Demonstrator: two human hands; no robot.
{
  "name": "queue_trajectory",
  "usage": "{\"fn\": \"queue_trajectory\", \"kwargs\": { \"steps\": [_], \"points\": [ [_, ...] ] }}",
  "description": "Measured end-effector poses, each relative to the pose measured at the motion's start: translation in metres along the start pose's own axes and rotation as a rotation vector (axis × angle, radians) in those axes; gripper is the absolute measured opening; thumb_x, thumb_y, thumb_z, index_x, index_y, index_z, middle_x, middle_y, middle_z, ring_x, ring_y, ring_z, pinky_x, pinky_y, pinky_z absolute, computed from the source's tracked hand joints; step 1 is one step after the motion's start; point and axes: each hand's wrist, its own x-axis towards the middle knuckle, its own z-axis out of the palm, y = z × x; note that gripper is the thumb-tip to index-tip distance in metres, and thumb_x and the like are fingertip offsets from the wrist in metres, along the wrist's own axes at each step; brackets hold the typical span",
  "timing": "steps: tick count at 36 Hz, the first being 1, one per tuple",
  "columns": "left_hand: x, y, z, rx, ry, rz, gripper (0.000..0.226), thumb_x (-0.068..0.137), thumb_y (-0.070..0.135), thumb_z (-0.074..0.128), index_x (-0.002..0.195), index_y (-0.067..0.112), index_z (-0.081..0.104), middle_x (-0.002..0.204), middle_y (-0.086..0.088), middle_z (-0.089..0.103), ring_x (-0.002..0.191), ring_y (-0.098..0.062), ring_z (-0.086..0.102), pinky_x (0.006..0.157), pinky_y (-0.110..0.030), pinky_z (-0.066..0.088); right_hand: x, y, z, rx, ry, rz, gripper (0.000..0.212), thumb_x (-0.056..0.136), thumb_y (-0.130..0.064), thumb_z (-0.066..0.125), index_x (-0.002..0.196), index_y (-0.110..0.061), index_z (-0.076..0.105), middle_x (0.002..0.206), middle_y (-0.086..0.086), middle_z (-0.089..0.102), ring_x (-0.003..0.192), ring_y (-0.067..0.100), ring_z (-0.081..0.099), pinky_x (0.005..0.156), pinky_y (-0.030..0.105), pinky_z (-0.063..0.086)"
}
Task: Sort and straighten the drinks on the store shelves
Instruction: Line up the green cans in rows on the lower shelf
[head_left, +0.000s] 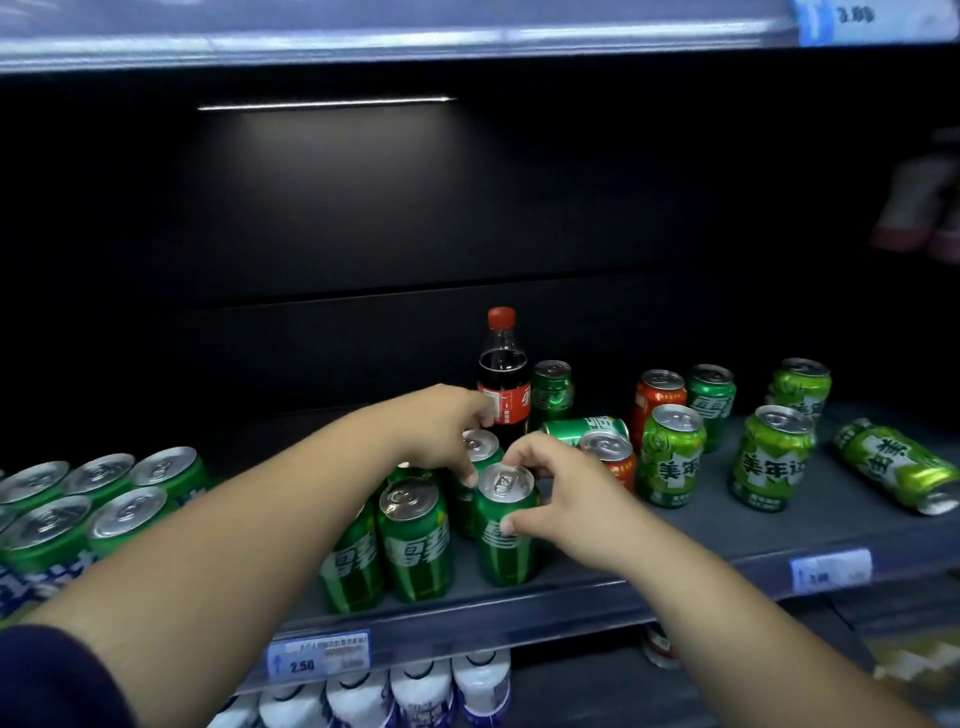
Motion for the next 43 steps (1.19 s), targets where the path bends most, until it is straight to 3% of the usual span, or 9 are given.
{"fn": "queue_trajectory", "kwargs": {
  "steps": [7,15,18,22,27,33,36,39,43],
  "points": [
    [0.001,-0.007,-0.006,-0.051,-0.087,-0.004,0.051,0.075,0.029,0.083,0.123,0.026,0.064,0.113,0.007,0.060,0.103,-0.017,0.058,0.093,-0.038,0.051,0.001,0.003,0.009,0.053,-0.001,-0.005,0.056,0.066,-0.024,0.092,0.104,-0.043,0.056,0.113,-0.023,0.065,0.108,-0.003,0.061,0.093,0.038,0.056],
    [0.001,-0.014,-0.008,-0.087,-0.156,-0.006,0.043,0.089,0.028,0.068,0.131,0.029,0.061,0.131,0.004,0.060,0.130,-0.021,0.048,0.109,-0.045,0.041,0.007,0.003,0.023,0.077,-0.029,-0.027,0.055,0.066,-0.031,0.091,0.108,-0.042,0.057,0.119,-0.019,0.059,0.113,0.006,0.059,0.093,0.041,0.056],
    [-0.002,-0.014,-0.008,-0.136,-0.154,-0.003,0.042,0.090,0.025,0.067,0.132,0.028,0.062,0.131,0.003,0.060,0.126,-0.020,0.051,0.107,-0.044,0.043,0.007,0.001,0.024,0.062,-0.025,-0.041,0.052,0.069,-0.029,0.091,0.104,-0.044,0.057,0.118,-0.023,0.053,0.112,0.004,0.056,0.094,0.038,0.055],
    [-0.004,-0.018,-0.002,-0.162,-0.092,0.011,0.034,0.087,0.028,0.068,0.120,0.025,0.067,0.119,0.000,0.066,0.107,-0.020,0.062,0.097,-0.045,0.051,0.007,0.002,0.023,0.056,-0.039,-0.045,0.050,0.070,-0.031,0.090,0.104,-0.046,0.056,0.120,-0.024,0.051,0.113,0.004,0.055,0.096,0.037,0.055],
    [-0.014,-0.023,0.006,-0.185,0.047,0.046,0.034,0.087,0.040,0.069,0.120,0.033,0.068,0.113,0.012,0.069,0.103,-0.008,0.063,0.092,-0.037,0.052,0.014,0.001,0.015,0.105,-0.088,-0.051,0.046,0.066,-0.036,0.089,0.102,-0.043,0.061,0.116,-0.015,0.060,0.106,0.008,0.063,0.092,0.038,0.057],
    [-0.028,-0.028,0.013,-0.164,0.214,0.042,0.032,0.088,0.051,0.065,0.114,0.034,0.070,0.109,0.015,0.069,0.101,-0.006,0.063,0.088,-0.035,0.052,0.047,-0.010,-0.019,0.118,0.215,-0.074,0.043,0.067,-0.026,0.092,0.098,-0.035,0.063,0.105,-0.008,0.065,0.099,0.013,0.066,0.089,0.039,0.057],
    [-0.031,-0.025,0.012,-0.119,0.228,-0.007,0.036,0.088,0.050,0.066,0.119,0.033,0.068,0.114,0.014,0.068,0.103,-0.008,0.062,0.089,-0.033,0.052,0.072,-0.015,-0.038,0.029,0.311,-0.027,0.059,0.069,-0.029,0.090,0.118,-0.031,0.057,0.121,-0.005,0.061,0.110,0.013,0.061,0.096,0.035,0.052],
    [-0.033,-0.023,0.016,-0.116,0.181,-0.068,0.046,0.079,0.065,0.061,0.115,0.038,0.067,0.109,0.012,0.068,0.096,-0.006,0.063,0.085,-0.036,0.054,0.093,-0.019,-0.049,-0.034,0.276,0.070,0.087,0.070,-0.031,0.090,0.144,-0.025,0.043,0.138,0.002,0.053,0.122,0.019,0.056,0.101,0.039,0.051],
    [-0.040,-0.017,0.027,-0.066,0.159,-0.095,0.082,0.062,0.085,0.039,0.125,0.038,0.062,0.128,0.012,0.061,0.118,-0.011,0.055,0.100,-0.039,0.047,0.110,-0.019,-0.045,-0.084,0.122,0.104,0.090,0.071,-0.030,0.089,0.146,-0.025,0.040,0.129,-0.003,0.059,0.113,0.018,0.059,0.097,0.035,0.051]
  ]
}}
